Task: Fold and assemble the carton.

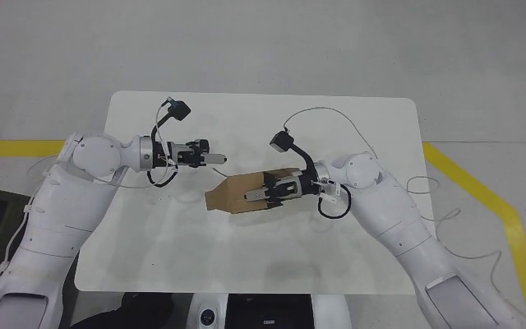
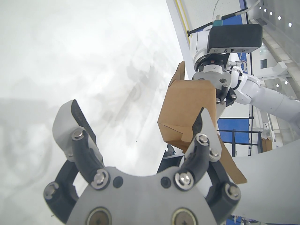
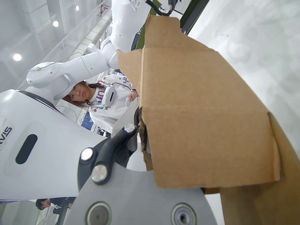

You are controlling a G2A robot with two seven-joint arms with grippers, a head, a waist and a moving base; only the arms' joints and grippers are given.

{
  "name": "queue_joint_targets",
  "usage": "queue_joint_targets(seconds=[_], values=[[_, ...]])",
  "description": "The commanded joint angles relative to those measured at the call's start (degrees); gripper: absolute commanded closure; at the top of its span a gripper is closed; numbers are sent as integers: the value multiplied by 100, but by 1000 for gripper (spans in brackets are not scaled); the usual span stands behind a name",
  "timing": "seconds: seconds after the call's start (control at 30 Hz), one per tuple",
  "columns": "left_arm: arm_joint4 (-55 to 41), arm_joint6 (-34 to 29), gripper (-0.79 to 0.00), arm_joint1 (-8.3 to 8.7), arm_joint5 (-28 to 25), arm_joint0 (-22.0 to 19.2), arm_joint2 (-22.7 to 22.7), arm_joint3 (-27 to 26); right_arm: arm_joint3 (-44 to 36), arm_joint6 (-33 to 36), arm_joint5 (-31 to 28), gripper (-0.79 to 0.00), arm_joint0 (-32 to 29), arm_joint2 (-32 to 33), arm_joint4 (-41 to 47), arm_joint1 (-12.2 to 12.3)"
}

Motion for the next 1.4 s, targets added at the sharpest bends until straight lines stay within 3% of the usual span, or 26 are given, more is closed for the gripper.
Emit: queue_joint_targets(seconds=[0.0,0.73,1.37], values=[[-55,-39,-785,-9,11,-17,32,8,47,-27,-27,0,46,16,27,-1],[-287,-224,-785,20,37,80,-70,-107,210,-578,-385,0,65,162,73,-52],[-279,-257,-785,20,33,86,-51,-160,226,-604,-429,0,107,61,20,-136]])
